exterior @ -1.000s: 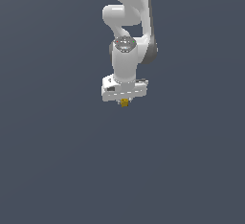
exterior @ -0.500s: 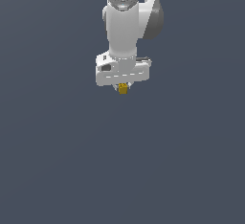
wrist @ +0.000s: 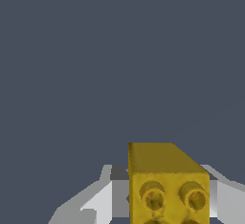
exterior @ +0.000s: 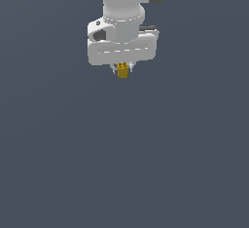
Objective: Pick up the object and move it to a goal position.
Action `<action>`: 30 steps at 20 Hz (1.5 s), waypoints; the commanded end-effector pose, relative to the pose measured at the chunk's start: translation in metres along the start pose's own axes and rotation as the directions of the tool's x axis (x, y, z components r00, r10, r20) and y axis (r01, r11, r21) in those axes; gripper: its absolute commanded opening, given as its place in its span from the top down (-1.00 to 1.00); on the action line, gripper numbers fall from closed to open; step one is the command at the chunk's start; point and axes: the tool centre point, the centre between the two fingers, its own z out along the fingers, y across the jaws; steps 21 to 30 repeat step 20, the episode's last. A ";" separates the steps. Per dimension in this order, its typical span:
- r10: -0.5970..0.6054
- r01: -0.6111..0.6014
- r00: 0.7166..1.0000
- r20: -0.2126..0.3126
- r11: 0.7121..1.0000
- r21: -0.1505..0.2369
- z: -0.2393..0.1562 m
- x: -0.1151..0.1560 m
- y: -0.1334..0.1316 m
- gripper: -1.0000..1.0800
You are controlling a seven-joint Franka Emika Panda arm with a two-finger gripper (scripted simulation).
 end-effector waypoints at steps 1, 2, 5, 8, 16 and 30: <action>0.000 0.000 1.000 0.001 1.000 0.000 -0.025 0.003 0.002 1.00; 0.000 0.000 1.000 0.001 1.000 0.000 -0.033 0.004 0.003 1.00; 0.000 0.000 1.000 0.001 1.000 0.000 -0.056 0.007 0.005 1.00; 0.000 0.000 1.000 0.001 1.000 0.000 -0.073 0.010 0.007 1.00; 0.000 0.000 1.000 0.001 1.000 0.000 -0.099 0.015 0.010 1.00; 0.000 0.000 1.000 0.001 1.000 0.000 -0.102 0.015 0.010 1.00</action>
